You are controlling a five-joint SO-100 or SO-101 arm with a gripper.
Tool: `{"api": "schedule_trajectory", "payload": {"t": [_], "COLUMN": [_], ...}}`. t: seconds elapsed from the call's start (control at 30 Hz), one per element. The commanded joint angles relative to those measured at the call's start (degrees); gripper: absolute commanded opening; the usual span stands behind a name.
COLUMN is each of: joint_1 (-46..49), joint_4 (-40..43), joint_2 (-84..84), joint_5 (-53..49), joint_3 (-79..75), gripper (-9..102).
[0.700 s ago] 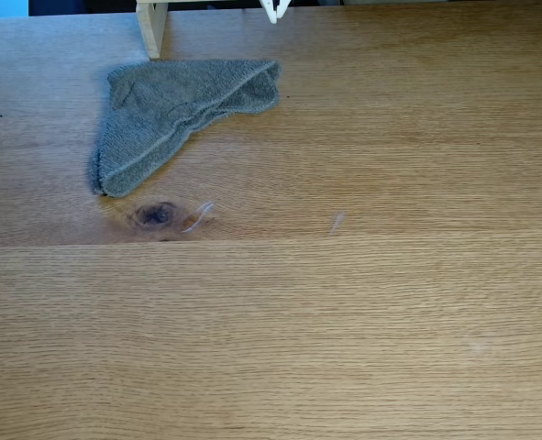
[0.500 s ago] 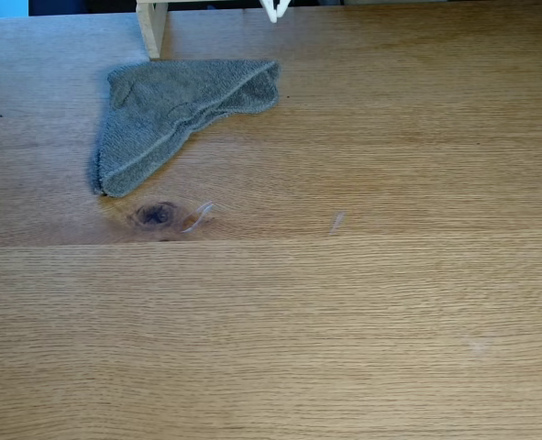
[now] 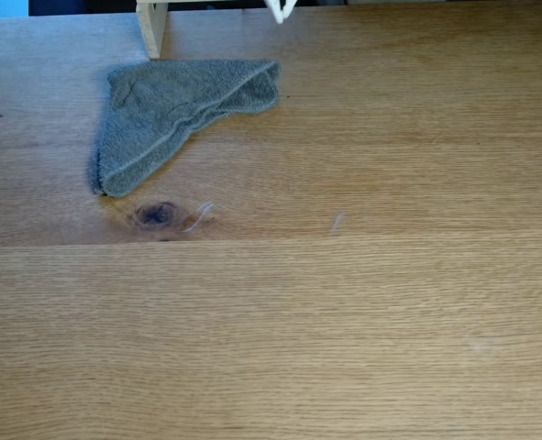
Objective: Clean the area in front of the robot
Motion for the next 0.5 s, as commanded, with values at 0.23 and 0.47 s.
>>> {"api": "schedule_trajectory", "payload": {"t": [0.23, 0.47], "joint_1": [-5.01, -5.27], "joint_4": [-13.97, -13.45], "joint_2": [-13.10, -32.17], "joint_5": [-4.04, 3.08], "joint_3": [2.55, -18.37], "gripper": [0, 0]}}
